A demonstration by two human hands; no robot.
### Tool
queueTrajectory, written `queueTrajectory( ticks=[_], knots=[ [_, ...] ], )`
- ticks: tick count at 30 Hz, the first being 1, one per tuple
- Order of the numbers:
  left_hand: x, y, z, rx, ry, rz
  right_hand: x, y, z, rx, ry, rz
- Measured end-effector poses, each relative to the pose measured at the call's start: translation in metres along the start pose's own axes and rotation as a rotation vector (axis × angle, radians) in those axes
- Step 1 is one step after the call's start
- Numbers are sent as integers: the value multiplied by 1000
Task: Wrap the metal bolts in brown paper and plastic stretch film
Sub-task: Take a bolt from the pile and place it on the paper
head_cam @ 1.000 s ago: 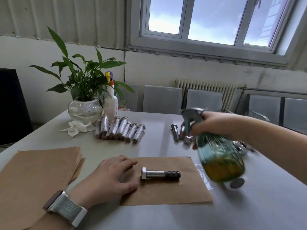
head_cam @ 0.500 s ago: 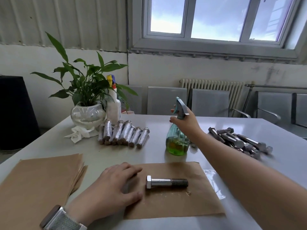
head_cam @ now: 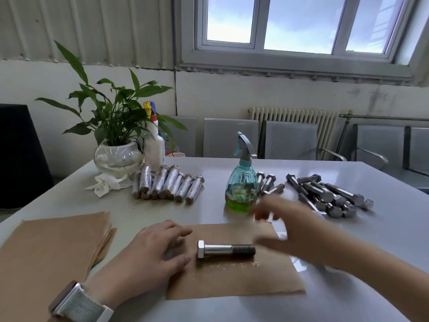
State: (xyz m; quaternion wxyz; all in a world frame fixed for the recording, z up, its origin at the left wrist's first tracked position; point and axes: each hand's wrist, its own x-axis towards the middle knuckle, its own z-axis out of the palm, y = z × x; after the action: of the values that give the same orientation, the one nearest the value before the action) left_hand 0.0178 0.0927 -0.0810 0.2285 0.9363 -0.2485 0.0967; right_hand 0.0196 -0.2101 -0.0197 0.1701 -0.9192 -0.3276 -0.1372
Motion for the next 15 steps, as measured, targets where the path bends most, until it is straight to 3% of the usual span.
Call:
queueTrajectory(
  ticks=[2,5,11,15],
  knots=[
    [0,5,-3,-28,59,21,-22,-15,-2,-228,-254,-249],
    [-1,13,-5,-76,130,42,-30,-26,7,-460,-433,-365],
    [-2,17,-4,-119,74,99,-29,-28,22,-577,-319,-343],
    [-2,18,-4,-126,18,109,-27,-28,28,-487,-184,-229]
  ],
)
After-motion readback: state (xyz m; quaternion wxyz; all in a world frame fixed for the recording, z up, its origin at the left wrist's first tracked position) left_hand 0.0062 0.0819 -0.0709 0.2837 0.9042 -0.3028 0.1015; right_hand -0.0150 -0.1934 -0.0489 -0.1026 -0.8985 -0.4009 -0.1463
